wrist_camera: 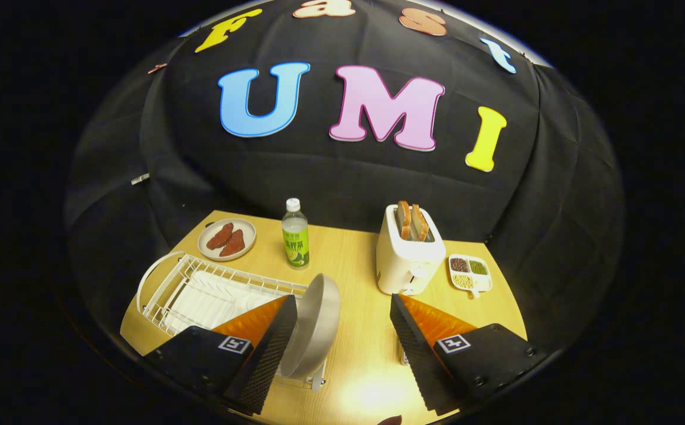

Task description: Take the plate from the dish rack, then take the spoon from the basket and place it into the plate.

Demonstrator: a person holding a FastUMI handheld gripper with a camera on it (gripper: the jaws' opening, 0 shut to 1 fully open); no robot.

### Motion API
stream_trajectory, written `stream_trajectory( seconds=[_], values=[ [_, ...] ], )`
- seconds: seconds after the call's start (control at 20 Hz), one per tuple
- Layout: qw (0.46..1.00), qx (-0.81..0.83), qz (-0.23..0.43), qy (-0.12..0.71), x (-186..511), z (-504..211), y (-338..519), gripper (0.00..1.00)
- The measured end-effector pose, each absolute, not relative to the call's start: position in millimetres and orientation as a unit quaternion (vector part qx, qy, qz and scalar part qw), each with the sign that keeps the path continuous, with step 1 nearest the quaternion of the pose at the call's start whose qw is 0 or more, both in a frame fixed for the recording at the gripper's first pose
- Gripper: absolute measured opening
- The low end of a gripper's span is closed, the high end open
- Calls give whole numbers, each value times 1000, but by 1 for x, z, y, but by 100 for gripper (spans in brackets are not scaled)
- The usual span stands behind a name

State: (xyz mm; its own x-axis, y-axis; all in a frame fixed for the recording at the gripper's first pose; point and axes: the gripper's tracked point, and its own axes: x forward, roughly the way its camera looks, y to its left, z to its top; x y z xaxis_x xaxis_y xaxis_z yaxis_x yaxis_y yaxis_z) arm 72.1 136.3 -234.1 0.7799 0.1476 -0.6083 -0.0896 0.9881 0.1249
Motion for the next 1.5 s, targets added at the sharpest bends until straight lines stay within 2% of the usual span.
stream_trajectory(
  seconds=[0.25,0.35,0.45,0.5,0.6,0.65,0.9,1.2,1.5],
  values=[
    [911,70,47,403,72,-292,156,97],
    [901,72,36,427,72,-314,160,91],
    [890,70,22,450,69,-332,162,77],
    [885,81,27,459,68,-336,170,59],
    [889,56,2,455,73,-335,166,39],
    [892,42,-4,449,75,-330,167,36],
    [919,-40,-17,392,98,-290,169,31],
    [931,57,-2,359,87,-247,153,31],
    [927,146,51,343,33,-210,116,31]
  ],
)
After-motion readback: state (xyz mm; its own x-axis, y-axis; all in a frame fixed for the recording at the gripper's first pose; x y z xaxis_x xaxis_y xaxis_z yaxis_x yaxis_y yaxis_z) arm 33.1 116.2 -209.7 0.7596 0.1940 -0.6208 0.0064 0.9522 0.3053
